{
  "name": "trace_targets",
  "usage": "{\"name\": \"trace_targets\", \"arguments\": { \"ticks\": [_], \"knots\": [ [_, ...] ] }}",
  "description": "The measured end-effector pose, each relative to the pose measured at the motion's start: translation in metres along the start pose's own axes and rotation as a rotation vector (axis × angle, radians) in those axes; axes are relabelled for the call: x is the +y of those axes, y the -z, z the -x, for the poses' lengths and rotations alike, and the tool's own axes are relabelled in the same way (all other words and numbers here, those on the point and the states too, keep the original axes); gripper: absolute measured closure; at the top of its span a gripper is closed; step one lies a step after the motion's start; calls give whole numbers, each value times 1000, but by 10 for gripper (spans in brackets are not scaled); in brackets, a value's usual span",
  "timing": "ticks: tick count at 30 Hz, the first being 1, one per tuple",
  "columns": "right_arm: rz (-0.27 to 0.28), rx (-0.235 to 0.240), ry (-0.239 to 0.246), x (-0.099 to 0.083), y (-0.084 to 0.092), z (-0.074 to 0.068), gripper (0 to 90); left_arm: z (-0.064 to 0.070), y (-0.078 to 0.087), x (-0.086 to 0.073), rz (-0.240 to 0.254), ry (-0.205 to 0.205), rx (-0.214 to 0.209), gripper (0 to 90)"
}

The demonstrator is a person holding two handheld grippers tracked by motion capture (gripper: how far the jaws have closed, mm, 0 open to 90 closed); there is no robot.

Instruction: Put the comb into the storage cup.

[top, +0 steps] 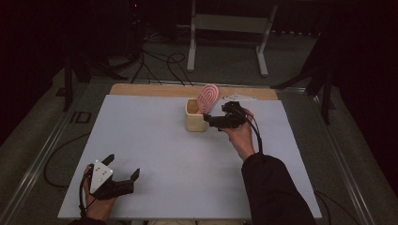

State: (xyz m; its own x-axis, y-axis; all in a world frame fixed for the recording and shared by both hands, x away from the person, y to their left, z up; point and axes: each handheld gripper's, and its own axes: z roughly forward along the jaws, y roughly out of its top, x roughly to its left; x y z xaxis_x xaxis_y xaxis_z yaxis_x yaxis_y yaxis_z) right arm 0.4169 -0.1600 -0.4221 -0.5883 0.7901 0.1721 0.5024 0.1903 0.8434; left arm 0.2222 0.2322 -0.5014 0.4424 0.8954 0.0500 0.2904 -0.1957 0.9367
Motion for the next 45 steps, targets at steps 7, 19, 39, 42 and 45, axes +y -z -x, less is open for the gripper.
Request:
{"name": "trace_targets", "arguments": {
  "ticks": [7, 19, 39, 42, 45],
  "knots": [
    [-8, 5, -2, -8, 3, 3, 82, 1, -1, 0, -2, -1, 1, 1],
    [4, 7, -25, -24, 16, 11, 82, 2, -3, 0, -12, -7, 1, 1],
    [20, -42, 27, -57, 44, 10, 82, 3, -5, 0, -17, -7, 9, 1],
    [26, -57, 79, -65, 50, 3, 82, 3, -5, 0, -18, -5, 10, 1],
    [20, -70, 120, -74, 57, -1, 82, 3, -5, 0, -17, -5, 9, 1]
  ]
}}
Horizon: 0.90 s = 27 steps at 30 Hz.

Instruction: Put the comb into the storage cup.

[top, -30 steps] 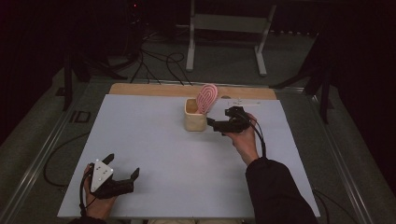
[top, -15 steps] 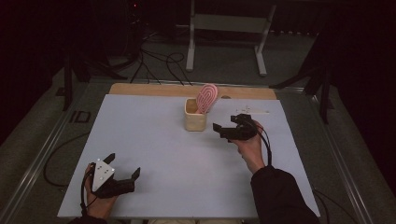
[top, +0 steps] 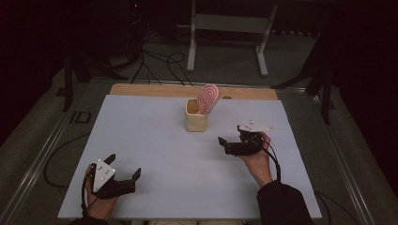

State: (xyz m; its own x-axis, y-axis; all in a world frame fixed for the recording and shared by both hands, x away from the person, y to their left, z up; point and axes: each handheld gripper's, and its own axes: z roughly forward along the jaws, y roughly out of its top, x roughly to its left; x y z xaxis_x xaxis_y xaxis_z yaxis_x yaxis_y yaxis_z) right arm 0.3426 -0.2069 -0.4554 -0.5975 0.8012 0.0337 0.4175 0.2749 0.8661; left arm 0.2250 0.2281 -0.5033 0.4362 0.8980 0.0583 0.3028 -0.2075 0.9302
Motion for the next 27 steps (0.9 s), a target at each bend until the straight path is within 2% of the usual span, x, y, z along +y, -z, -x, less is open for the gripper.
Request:
{"name": "trace_targets", "arguments": {
  "ticks": [3, 6, 10, 20, 25, 27],
  "knots": [
    [9, -16, 10, -10, 11, -1, 83, 0, 0, 0, 0, 1, 1, 1],
    [21, -32, -8, -20, 24, 1, 82, 0, 0, 0, 0, -1, 1, 1],
    [76, -44, -19, -33, 42, 2, 83, 1, 0, 0, 0, 0, 2, 1],
    [100, -46, -28, -72, 69, 9, 83, 1, 1, 0, 4, 2, 5, 1],
    [155, -41, -62, -82, 84, 10, 83, 1, 2, 1, 11, 5, 9, 1],
    [176, -50, -53, -85, 88, 9, 83, 0, 2, 2, 11, 6, 14, 1]
  ]
}}
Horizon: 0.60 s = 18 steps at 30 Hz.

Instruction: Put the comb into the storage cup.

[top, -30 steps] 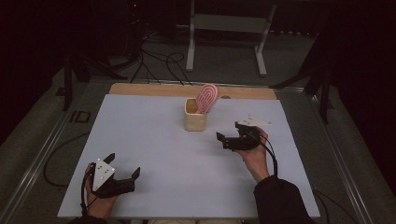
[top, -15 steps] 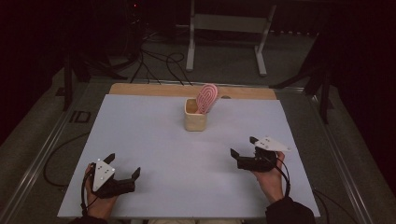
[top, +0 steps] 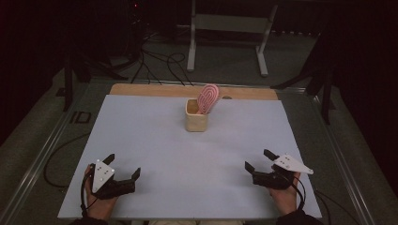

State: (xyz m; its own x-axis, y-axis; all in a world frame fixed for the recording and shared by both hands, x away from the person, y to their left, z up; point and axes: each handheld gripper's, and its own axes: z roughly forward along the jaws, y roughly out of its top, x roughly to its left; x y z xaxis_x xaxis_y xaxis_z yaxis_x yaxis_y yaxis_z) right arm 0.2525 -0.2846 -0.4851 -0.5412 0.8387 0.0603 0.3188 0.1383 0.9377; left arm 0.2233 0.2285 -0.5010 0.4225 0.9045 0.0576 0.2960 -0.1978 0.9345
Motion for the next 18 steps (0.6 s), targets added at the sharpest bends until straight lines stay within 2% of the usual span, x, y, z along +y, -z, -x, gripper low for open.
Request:
{"name": "trace_targets", "arguments": {
  "ticks": [10, 18],
  "knots": [
    [46, -31, -8, -12, 16, -4, 83, -2, 1, 1, 15, 5, 4, 1],
    [28, -60, 42, -14, 11, -10, 83, -5, 0, 1, 13, 18, 5, 1]
  ]
}}
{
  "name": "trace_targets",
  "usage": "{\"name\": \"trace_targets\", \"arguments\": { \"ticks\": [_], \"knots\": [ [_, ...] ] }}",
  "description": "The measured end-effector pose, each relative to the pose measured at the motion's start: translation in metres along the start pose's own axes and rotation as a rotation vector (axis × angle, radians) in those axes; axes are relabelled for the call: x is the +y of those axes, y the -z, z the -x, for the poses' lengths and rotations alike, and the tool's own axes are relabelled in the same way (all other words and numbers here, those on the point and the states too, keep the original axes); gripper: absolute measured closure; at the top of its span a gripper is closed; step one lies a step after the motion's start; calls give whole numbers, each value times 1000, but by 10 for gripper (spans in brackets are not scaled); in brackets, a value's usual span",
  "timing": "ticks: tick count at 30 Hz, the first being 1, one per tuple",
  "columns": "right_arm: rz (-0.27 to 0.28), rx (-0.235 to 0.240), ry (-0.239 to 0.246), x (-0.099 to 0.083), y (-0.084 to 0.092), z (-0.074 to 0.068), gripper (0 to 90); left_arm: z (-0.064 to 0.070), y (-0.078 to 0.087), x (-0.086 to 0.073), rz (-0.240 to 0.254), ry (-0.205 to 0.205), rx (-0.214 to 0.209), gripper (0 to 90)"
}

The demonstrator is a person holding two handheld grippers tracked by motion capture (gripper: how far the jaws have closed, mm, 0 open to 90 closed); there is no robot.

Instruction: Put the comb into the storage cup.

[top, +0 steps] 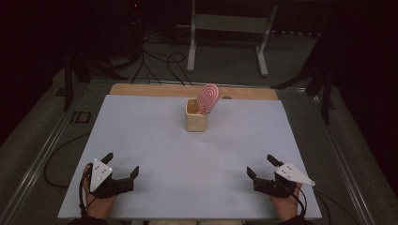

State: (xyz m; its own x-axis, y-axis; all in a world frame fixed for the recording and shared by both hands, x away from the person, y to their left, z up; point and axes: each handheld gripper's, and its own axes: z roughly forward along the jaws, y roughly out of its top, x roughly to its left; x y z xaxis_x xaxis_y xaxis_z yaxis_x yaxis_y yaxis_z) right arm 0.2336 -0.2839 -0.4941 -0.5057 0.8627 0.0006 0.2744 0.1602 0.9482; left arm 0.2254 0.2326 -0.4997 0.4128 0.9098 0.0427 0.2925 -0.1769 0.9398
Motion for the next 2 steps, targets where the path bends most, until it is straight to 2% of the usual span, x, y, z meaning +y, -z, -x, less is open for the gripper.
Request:
{"name": "trace_targets", "arguments": {
  "ticks": [2],
  "knots": [
    [-8, -8, 14, 0, -1, -3, 83, 0, 0, 0, 0, 4, 1, 1]
  ]
}}
